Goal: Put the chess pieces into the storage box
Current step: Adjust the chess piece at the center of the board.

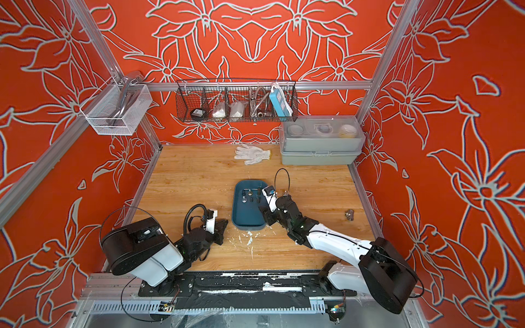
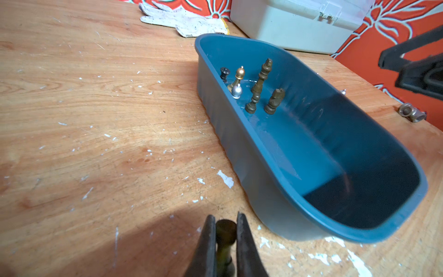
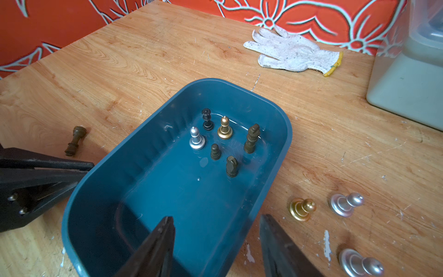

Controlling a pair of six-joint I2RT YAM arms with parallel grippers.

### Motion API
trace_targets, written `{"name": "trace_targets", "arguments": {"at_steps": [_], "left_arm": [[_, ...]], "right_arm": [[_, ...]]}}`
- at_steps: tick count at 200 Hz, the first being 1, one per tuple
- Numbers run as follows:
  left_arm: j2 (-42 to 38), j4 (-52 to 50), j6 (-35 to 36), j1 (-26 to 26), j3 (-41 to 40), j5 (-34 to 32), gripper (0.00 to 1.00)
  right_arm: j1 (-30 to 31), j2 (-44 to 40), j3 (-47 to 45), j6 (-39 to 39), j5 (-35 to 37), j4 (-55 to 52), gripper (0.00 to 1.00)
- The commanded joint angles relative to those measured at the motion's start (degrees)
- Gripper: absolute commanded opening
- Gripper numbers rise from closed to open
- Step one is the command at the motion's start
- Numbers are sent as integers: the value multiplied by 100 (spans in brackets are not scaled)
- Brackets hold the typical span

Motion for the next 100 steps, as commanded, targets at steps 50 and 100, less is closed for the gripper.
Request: {"name": "trace_targets", "arguments": {"at_steps": [50, 100], "left_arm": [[-234, 47, 69, -49, -249, -106, 21], [-2073, -1915, -199, -43, -172, -89, 29]], "right_arm": [[35, -128, 87, -31, 59, 3, 61], [43, -123, 72, -30, 96, 18, 61]]}}
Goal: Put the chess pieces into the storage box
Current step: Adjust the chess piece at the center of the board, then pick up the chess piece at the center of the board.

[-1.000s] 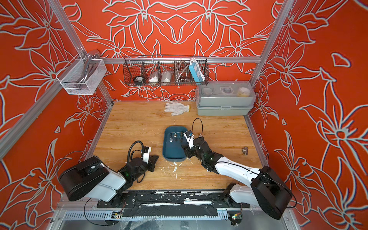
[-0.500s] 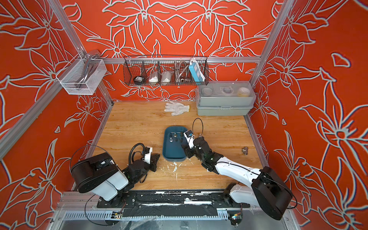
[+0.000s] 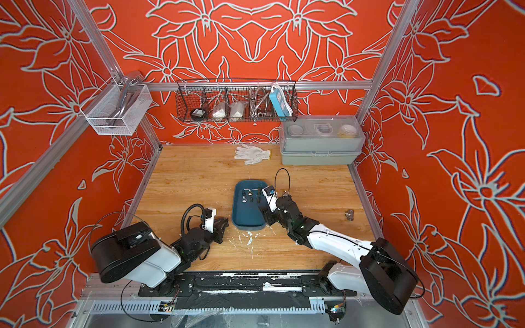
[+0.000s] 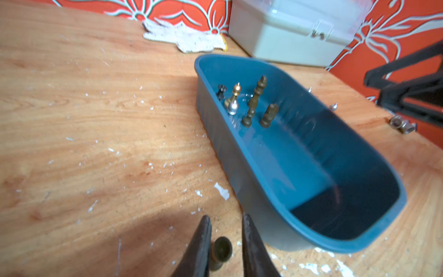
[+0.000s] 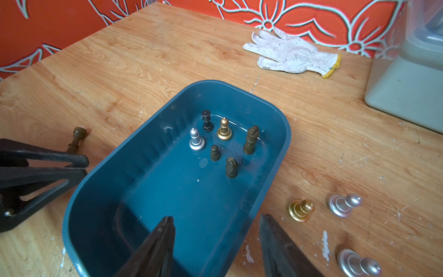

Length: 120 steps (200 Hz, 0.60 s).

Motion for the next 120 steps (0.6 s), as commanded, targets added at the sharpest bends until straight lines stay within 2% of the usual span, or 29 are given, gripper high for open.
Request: {"name": "trace_targets", "arguments": {"at_steps": [1, 20, 28, 42, 52, 61, 69, 79, 102, 120], "left_arm": [[-1249, -1445, -173, -15, -160, -41, 29], [-3404, -4111, -198, -14, 183, -91, 34], [-4332, -5065, -269, 7, 261, -220, 39], [-5864, -6701, -463, 227, 471, -129, 43], [-6628, -7725, -749, 541, 745, 204, 44], [-6915, -8370, -1058, 873, 990, 593, 46], [-6803, -8743, -1271, 1148, 1252, 1003, 47], [-6287, -9025, -1413, 1379, 1598, 1400, 49], [-4143, -9460, -1481, 1419, 2701, 1823, 47], [-2897, -10159, -1580, 1419, 3646, 1698, 51]], "right_arm": [[39, -91, 71, -14, 68, 21, 61], [39, -69, 86, -7, 54, 29, 61], [43, -68, 94, -4, 37, 32, 61], [35, -59, 96, 3, 27, 32, 61], [37, -50, 107, 4, -13, 25, 61], [35, -42, 128, 4, -19, 6, 61], [44, -37, 131, 0, -24, -3, 61], [37, -33, 139, -3, -24, 5, 61], [37, 7, 159, -32, -22, -3, 61], [38, 7, 175, -78, 35, -63, 61]]}}
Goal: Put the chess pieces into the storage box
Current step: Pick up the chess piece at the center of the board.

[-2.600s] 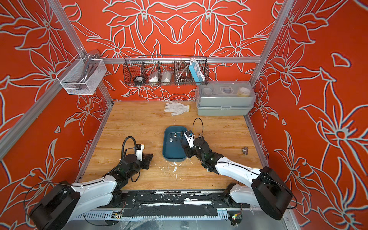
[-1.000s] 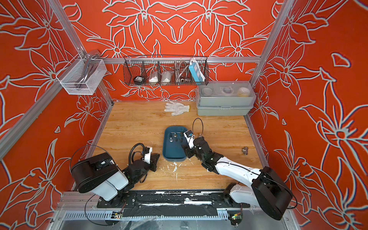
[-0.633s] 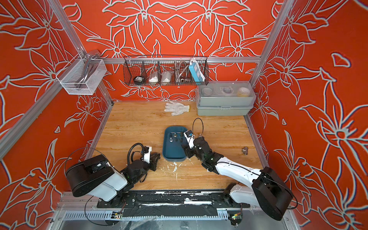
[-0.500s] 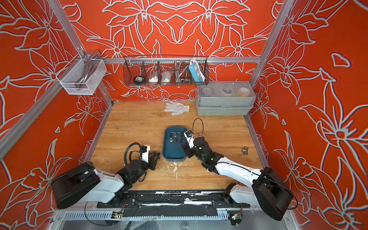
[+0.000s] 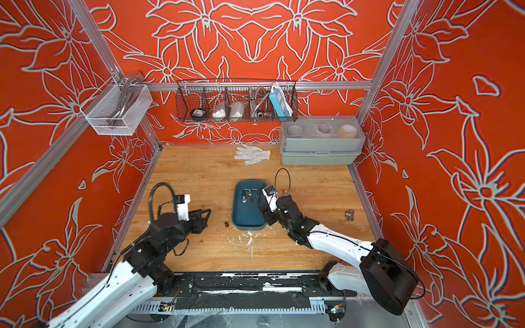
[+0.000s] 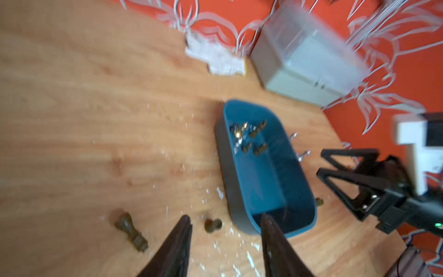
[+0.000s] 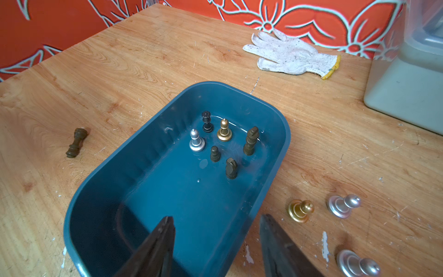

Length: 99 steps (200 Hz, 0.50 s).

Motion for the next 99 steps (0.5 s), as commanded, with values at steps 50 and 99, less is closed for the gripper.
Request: {"name": "trace_targets", "arguments": {"at_steps": [50, 99], "left_arm": [[2840, -2137, -231, 47, 1963, 784, 47], [3581, -2342, -124, -106, 2361, 658, 45]], "right_arm": [[36, -85, 141, -141, 41, -99, 61], [39, -155, 104, -132, 20, -66, 61]]}}
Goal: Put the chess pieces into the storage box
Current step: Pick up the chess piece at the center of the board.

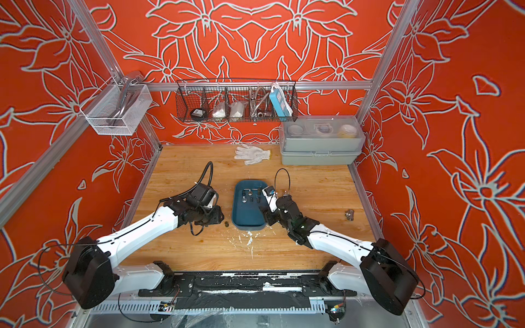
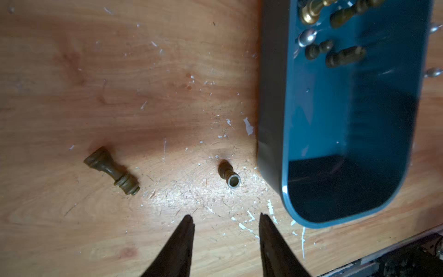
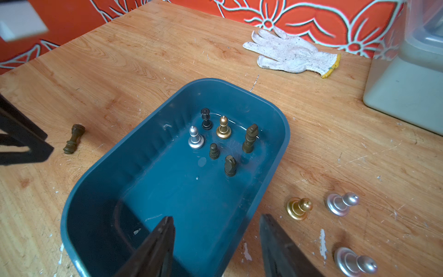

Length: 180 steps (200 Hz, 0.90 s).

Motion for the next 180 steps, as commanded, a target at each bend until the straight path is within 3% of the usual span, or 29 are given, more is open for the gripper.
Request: {"name": "trace_targets", "arguments": {"at_steps": [1, 121, 180], "left_arm": [[267, -389, 82, -100, 269, -10, 45], [1744, -151, 331, -348, 836, -383, 43], [2116, -290, 371, -541, 1036, -585, 32]], "right_arm": [[37, -118, 104, -71, 6, 4, 61], [43, -104, 116, -85, 37, -30, 61], [35, -110, 122, -85, 46, -48, 61]]}}
